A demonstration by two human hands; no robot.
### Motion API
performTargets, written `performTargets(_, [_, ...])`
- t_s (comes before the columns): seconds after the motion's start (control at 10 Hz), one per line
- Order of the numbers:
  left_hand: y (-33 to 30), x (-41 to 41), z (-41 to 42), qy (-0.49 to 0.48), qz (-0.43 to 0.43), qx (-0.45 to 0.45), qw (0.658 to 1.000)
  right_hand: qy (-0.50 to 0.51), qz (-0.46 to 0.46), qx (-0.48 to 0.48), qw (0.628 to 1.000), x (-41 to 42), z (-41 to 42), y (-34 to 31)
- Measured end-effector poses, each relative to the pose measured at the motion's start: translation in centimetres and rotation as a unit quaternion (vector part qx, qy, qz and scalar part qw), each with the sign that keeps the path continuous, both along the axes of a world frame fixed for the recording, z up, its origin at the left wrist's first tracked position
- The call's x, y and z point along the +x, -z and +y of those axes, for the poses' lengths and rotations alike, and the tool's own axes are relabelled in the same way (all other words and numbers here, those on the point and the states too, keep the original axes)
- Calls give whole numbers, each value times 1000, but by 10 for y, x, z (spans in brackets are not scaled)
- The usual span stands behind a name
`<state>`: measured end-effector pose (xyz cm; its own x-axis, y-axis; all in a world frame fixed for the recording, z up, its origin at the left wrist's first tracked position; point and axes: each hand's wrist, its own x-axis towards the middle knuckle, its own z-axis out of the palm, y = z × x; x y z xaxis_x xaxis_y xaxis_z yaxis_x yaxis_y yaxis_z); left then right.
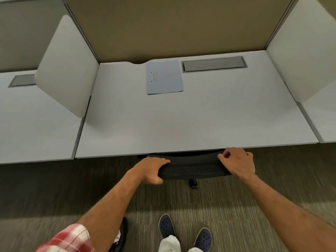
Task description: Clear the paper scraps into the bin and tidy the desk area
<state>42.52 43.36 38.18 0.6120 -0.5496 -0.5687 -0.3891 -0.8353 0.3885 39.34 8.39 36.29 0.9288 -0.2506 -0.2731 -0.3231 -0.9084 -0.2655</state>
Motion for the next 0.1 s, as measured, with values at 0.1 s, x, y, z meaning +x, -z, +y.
performTargets(0.1, [-29, 14, 6, -46, 33, -3, 998, 36, -42, 122, 991, 13, 6, -25])
